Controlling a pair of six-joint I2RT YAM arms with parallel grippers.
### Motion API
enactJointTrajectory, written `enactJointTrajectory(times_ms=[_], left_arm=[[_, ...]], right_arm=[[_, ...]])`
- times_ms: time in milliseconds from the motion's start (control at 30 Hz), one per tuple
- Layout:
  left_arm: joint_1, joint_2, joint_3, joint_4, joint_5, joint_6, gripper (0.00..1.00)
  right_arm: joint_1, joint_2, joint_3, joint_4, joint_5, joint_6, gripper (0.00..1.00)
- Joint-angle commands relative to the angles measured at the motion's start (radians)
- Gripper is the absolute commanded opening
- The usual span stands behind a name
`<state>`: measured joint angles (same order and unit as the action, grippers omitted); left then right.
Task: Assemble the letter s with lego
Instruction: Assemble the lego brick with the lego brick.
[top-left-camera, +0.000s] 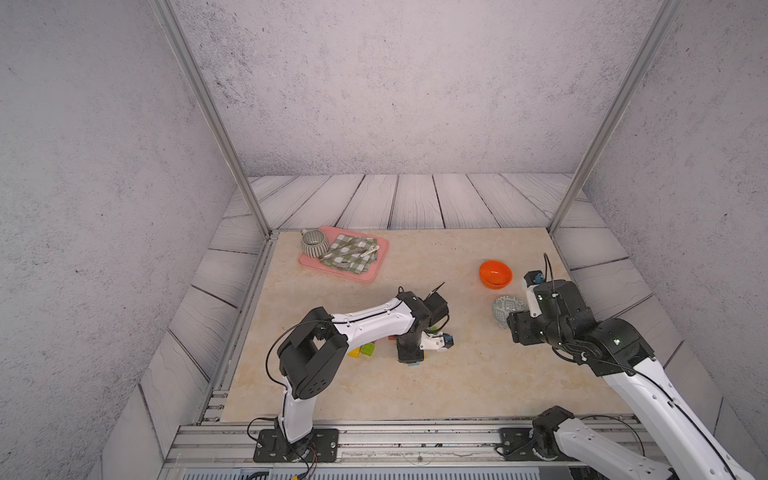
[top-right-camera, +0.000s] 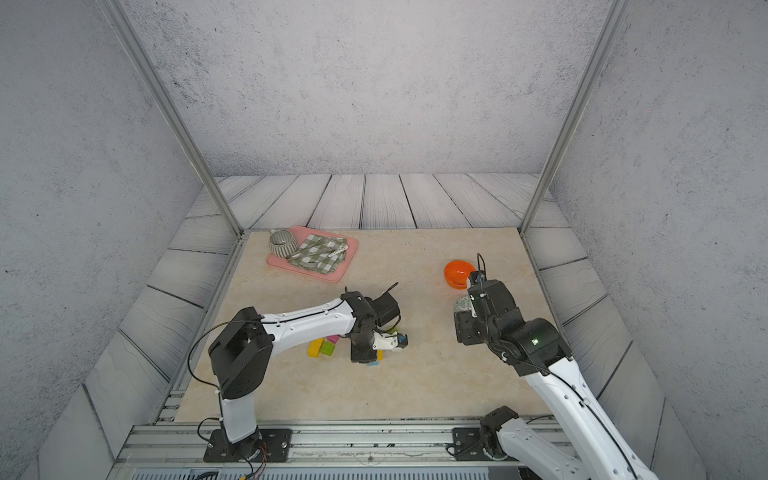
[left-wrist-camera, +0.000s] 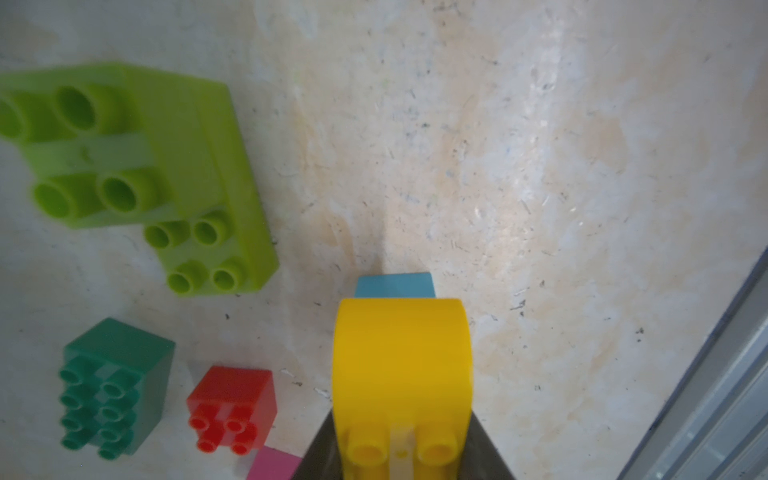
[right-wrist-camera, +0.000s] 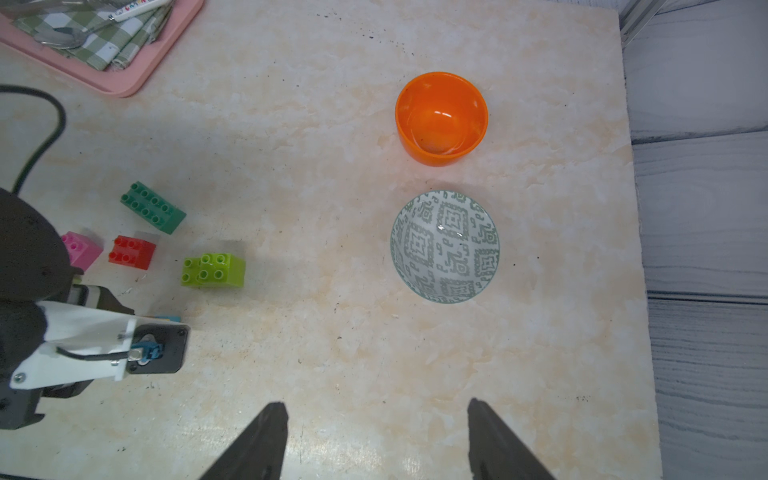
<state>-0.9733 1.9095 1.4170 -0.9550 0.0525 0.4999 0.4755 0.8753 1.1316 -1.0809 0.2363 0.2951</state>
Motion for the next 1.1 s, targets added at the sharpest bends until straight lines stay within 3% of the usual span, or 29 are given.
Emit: enactJointTrajectory(times_ms=[0, 1067], left_arm=[[-0.003, -0.010, -0.009, -0.005, 0.012, 0.032, 0.10], [-0.002, 0.029, -0.029, 0.007, -0.011, 0.056, 0.06]], right_arm=[[-0.003, -0.006, -0.010, -0.001, -0.006, 0.009, 0.72], [-0.002, 0.002, -0.015, 0.007, -0.016, 0.007, 0.72]])
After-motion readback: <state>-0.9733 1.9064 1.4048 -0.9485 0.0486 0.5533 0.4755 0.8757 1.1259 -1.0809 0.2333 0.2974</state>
